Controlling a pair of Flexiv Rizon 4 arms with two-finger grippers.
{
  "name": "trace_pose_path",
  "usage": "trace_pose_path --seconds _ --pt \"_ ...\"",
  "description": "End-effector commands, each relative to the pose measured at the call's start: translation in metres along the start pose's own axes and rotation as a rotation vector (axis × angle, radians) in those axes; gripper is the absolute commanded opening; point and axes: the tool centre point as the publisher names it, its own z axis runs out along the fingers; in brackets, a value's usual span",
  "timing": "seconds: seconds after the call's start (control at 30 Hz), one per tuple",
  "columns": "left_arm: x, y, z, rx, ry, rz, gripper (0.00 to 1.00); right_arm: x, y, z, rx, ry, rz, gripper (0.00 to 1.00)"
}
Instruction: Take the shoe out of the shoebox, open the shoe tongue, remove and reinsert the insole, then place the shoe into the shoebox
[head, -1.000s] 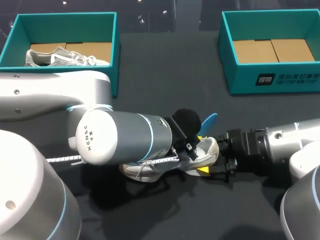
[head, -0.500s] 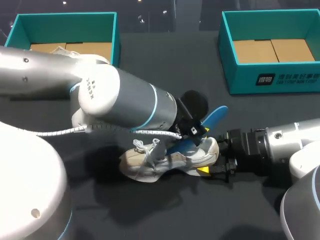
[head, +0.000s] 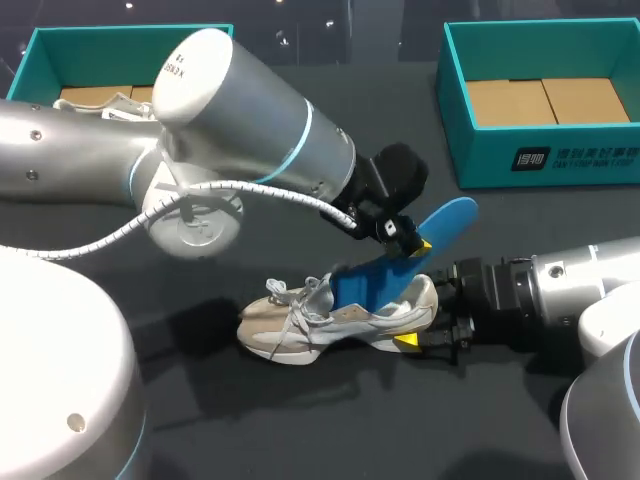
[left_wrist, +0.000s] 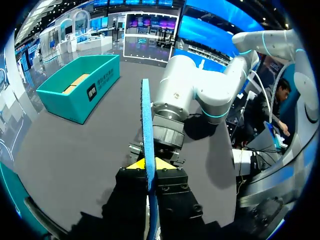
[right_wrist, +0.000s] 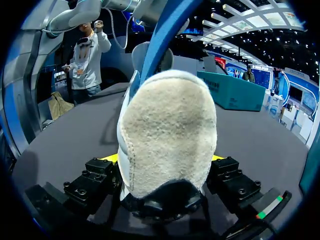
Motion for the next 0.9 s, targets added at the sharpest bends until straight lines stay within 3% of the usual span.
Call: trace_pose_path --seconds 0.03,0.5,0.6,0.77,0.9 --pt "0.010 -0.018 -0.029 0.000 0.127 0.025 0.00 0.001 0.000 -0.001 0.005 -0.001 0.000 0.00" --pt "0.010 -0.018 -0.029 0.000 0.127 0.025 0.00 0.001 0.000 -0.001 0.005 -0.001 0.000 0.00" --pt "0.010 -0.028 -0.051 0.063 0.209 -0.043 0.00 0.001 0.000 -0.001 0.005 -0.001 0.000 0.00" --pt "0.016 -0.055 -0.094 0.220 0.239 -0.066 0.00 0.001 0.000 -0.001 0.005 -0.001 0.000 0.00" --pt "0.026 -0.068 -0.125 0.303 0.256 -0.077 0.00 0.001 0.000 -0.001 0.005 -0.001 0.000 0.00"
